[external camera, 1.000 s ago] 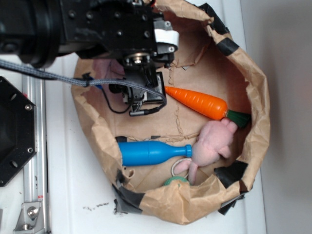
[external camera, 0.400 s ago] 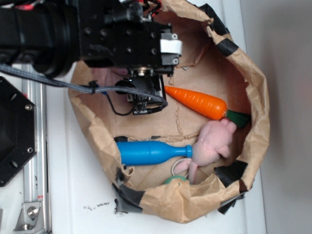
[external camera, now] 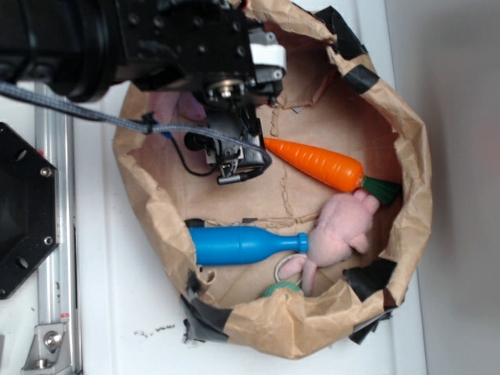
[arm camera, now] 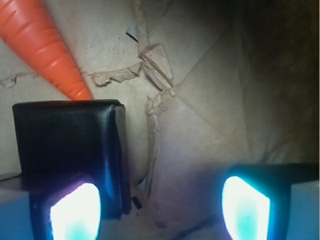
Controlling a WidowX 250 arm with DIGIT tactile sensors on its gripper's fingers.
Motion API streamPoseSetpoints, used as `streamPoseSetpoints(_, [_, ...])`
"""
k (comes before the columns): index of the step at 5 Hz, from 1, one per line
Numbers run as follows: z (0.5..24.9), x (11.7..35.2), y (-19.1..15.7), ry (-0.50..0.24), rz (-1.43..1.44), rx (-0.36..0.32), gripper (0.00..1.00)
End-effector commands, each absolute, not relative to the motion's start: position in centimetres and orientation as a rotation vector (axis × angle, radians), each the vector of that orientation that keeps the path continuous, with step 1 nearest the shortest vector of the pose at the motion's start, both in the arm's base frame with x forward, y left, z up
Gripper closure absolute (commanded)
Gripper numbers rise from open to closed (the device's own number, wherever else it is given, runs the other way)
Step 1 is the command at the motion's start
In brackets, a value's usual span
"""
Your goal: Grab the black box.
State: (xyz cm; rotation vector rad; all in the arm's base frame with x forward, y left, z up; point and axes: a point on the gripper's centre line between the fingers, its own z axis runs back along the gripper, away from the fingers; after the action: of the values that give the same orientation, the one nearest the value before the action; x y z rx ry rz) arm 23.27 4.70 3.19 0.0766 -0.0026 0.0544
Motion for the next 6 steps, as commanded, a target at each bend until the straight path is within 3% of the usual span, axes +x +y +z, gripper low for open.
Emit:
streamPoseSetpoints(1, [4.8, 23.6, 1.3, -0.063, -0.007, -0.002, 0.00])
streamPoseSetpoints(3, [6.6, 24.6, 1.8, -0.160, 0.029, 0.016, 0.00])
streamPoseSetpoints(6, [5.6, 25.3, 4.1, -0.160, 0.082, 0.077, 0.00])
